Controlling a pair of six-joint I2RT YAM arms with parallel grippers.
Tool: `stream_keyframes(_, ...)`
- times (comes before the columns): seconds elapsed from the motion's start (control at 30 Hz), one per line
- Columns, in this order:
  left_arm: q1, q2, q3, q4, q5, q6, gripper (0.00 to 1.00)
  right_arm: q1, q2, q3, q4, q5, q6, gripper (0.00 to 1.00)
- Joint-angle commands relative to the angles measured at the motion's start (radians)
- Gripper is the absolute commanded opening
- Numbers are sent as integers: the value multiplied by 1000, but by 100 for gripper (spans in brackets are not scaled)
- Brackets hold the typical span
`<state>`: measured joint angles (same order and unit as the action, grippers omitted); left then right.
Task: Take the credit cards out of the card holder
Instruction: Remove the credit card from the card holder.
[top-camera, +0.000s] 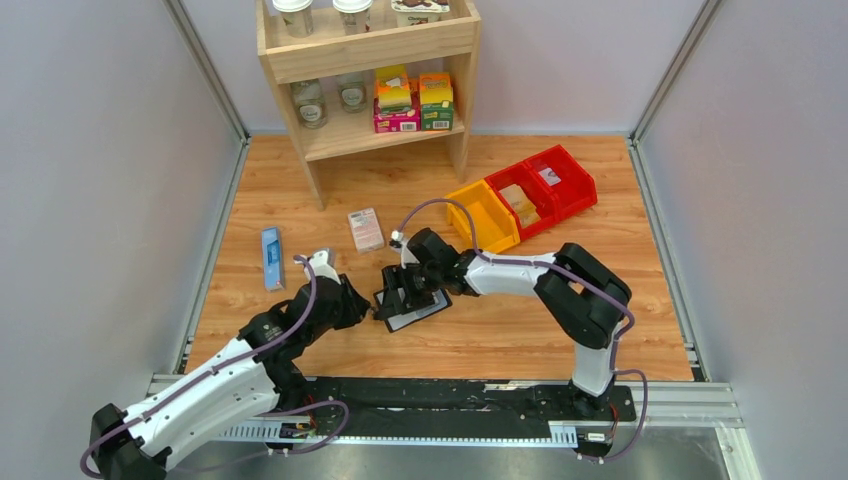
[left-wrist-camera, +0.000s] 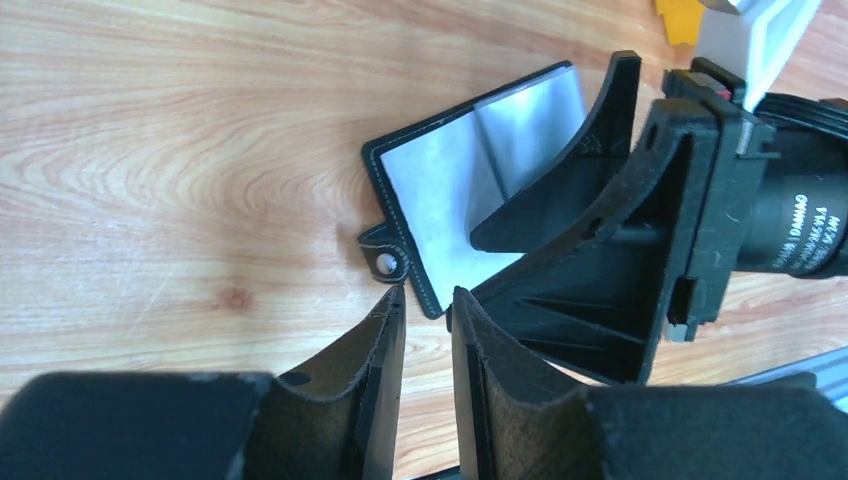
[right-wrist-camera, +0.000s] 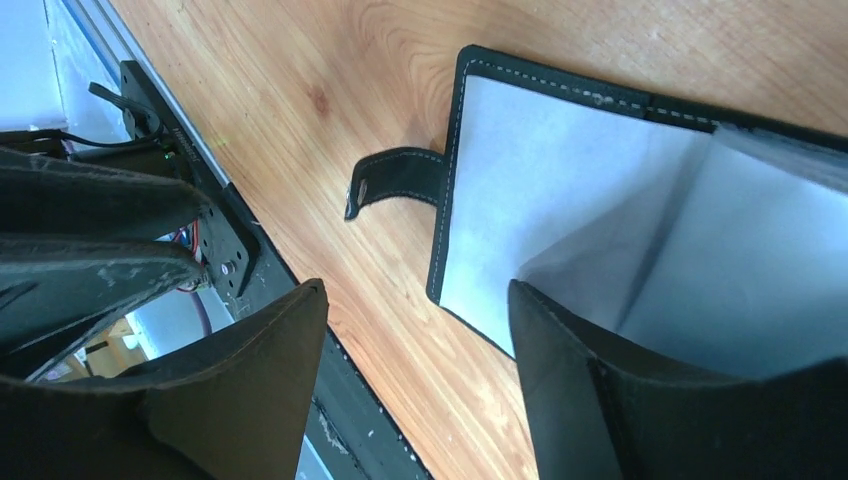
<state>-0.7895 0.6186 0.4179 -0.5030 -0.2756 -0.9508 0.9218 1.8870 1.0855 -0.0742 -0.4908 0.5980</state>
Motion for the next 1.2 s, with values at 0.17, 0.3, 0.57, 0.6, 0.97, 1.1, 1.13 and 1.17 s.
stream_keyframes(0.17,-1,156,80,202,38,7,26,5,-279,-35,-90,300,-76,70)
stream_keyframes(0.3,1,271,120,262,68,32,22,5,-335,-55,-171,490,-72,68)
stream_keyframes(0.57,1,492,154,342,148,57,18,2,-264,-70,-199,535,-49,66)
stream_keyframes(0.6,1,504,154,340,154,57,17,3,-255,-67,-199,535,-49,66)
stream_keyframes(0.97,1,590,82,305,128,6,9,2,-206,-65,-188,509,-47,70)
stream_keyframes(1.1,1,616,73,304,130,-6,8,2,-195,-65,-173,453,-49,70)
stream_keyframes(1.13,1,627,73,304,131,-8,8,3,-190,-62,-173,448,-47,70)
stream_keyframes(1.17,3,630,70,305,133,-11,8,2,-186,-61,-176,448,-47,70)
